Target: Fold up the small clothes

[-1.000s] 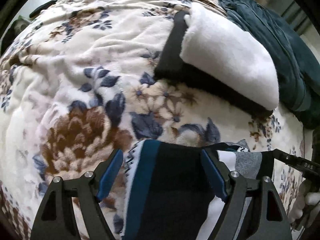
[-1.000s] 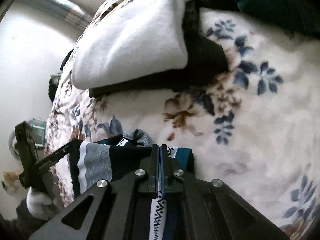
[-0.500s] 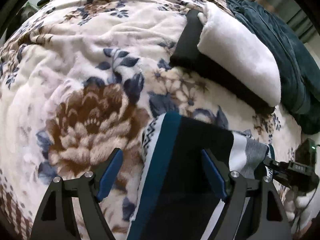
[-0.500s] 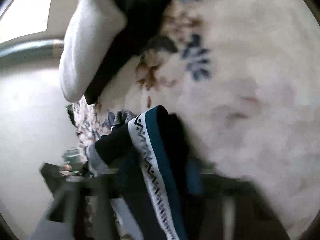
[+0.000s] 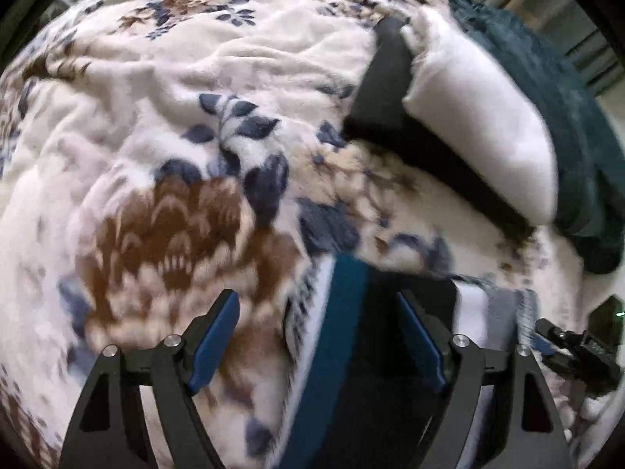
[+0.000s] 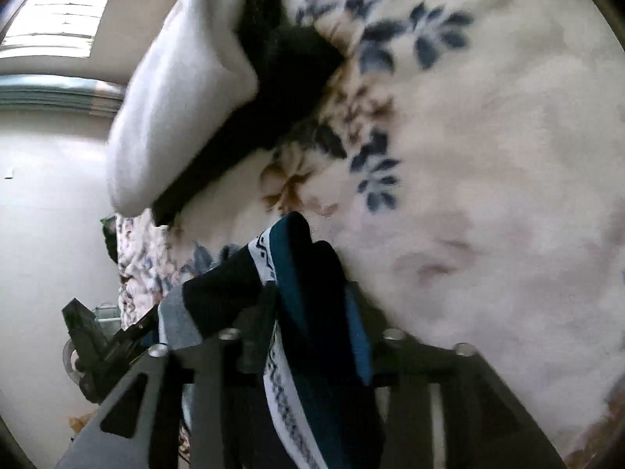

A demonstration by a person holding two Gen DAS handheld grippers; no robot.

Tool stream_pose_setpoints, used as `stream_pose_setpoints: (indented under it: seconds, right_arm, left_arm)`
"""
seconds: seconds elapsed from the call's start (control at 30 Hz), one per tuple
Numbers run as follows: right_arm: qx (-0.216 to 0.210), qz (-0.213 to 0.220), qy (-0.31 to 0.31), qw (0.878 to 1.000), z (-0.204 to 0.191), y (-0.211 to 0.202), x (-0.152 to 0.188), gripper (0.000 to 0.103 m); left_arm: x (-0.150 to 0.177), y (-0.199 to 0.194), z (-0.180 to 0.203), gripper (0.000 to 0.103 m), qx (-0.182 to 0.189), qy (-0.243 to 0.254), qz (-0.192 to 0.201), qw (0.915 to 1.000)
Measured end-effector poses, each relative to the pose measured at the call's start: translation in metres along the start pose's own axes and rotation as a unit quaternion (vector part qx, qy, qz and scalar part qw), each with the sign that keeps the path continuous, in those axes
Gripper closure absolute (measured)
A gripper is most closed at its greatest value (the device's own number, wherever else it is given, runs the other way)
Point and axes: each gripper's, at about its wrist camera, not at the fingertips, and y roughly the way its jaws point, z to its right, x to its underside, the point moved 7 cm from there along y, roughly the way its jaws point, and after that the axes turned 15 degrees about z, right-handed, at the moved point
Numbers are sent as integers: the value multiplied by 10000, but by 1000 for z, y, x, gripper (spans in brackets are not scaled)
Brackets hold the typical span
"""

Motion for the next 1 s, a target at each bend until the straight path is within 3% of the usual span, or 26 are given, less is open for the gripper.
stream_pose_setpoints:
  seconds: [0.07,0.17,0.27,0.43,0.47,0.5,0.53,0.57,0.67,0.77,1.0]
  right_arm:
    - [-277,-216,79,9994,2,-14,14,32]
    - [-528,-884,199,9945,11,-10,52,31]
    - [-803,-1466,333,9854,17,9,91,31]
    - [-1363,-1448,681,9777,2,31,113,33]
    - [-1368,-1445,655,9778,-3,34,115,51]
    - [-1370,-1457,641,9777,-6,37,119,67]
    - [-1378,-1419,685,9778,-11,39,124,74]
    - [-1362,-1318,636,9798,-15,36,124,76]
    - [-1358,-1059,608,9832,-29,21,120,79]
    - [-1430,-890,541,9842,-49,4,112,79]
    - [-1604,-418,276,9858,-122,-38,72,79]
  left_arm:
    - [11,-16,-2,20,403,-212,-5,9990]
    - [44,-20,-13,17,938,-795,-377,9917]
    - [76,-5,-13,17,1219,-1102,-777,9833]
    - [83,5,-8,13,1712,-1353,-740,9731]
    - [80,5,-4,19,1791,-1325,-691,9724]
    - [75,0,3,34,1918,-1202,-546,9725]
    - [69,-6,9,64,1976,-1050,-421,9737]
    - [66,-9,15,73,2022,-936,-362,9742]
    - [53,-28,27,80,2103,-743,-165,9747]
    - [31,-44,42,81,2164,-588,-37,9745]
    - [-50,-69,88,81,2484,-432,249,9674]
